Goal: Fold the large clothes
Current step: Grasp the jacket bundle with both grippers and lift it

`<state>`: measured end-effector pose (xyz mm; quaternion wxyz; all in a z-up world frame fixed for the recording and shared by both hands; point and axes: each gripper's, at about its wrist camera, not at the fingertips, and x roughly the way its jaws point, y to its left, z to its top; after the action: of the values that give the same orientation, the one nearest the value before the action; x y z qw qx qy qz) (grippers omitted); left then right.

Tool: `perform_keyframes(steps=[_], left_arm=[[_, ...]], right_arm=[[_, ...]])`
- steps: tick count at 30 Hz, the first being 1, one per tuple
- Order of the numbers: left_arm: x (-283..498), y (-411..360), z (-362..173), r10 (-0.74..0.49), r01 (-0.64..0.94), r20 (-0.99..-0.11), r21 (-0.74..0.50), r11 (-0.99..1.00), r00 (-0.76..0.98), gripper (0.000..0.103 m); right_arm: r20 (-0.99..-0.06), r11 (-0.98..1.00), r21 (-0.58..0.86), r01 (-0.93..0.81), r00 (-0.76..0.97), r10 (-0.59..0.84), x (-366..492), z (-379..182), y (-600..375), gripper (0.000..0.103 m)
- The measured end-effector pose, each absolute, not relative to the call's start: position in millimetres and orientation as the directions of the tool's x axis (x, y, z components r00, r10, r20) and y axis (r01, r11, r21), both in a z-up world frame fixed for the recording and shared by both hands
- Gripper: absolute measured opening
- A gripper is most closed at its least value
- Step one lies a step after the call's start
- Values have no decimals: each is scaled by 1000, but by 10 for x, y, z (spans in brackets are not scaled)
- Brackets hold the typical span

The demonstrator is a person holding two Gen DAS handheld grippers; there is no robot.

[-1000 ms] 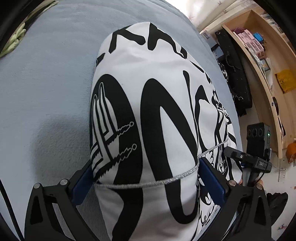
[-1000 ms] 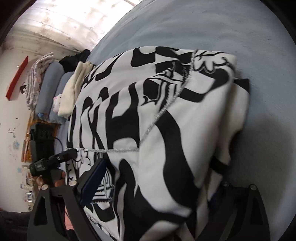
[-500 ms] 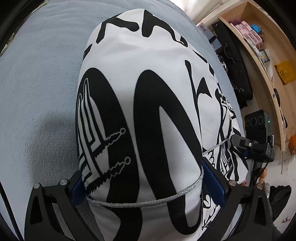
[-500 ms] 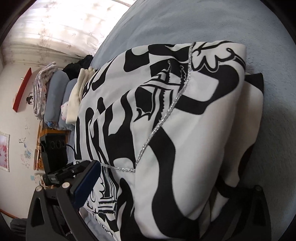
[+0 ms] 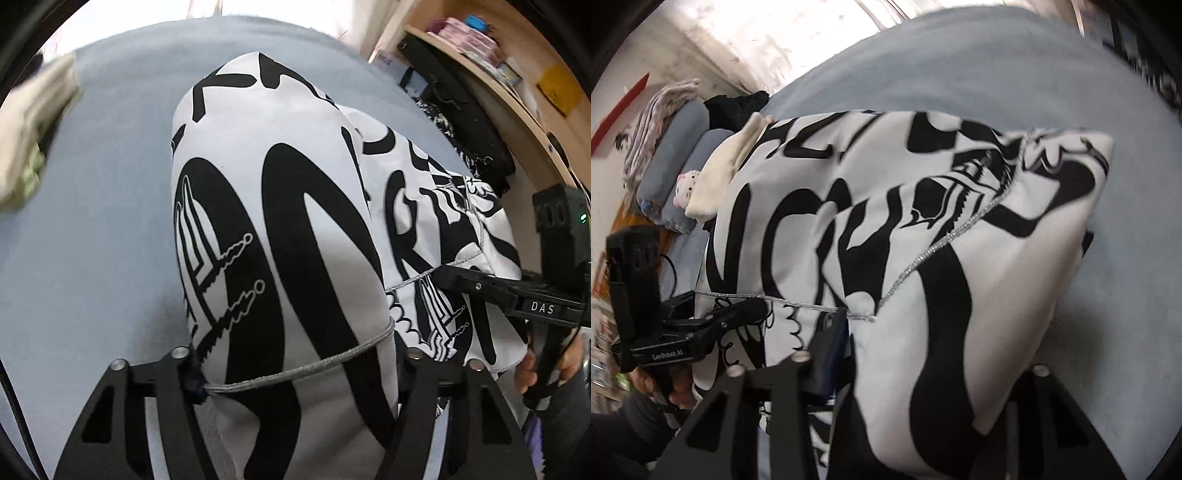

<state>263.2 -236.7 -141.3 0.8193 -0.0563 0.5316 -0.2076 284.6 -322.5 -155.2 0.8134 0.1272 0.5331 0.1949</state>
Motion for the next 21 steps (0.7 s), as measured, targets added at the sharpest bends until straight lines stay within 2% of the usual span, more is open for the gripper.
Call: perform_keyframes(steps=[2,8,15,21], left_arm=[[2562,-2360,-1290,-385,288,-843,-289,913,375,60],[2378,-1874,-855,-390,287,-821,-288,914,417,60],[2382,-854,-215,-345,275,-809,-236,932,477,60],[2732,199,223,-284,235,-797,-183,955,533,60]], right_arm=[[-815,897,394,-199,376,441,2749,-1403,-3108,33],[-786,889,399,-227,415,458,2552,-989,-2729,33],[-712,841,446,-307,447,541,2640,-502,-1860,33],[-644,777,497,-385,436,628,3090,-210,-777,33]])
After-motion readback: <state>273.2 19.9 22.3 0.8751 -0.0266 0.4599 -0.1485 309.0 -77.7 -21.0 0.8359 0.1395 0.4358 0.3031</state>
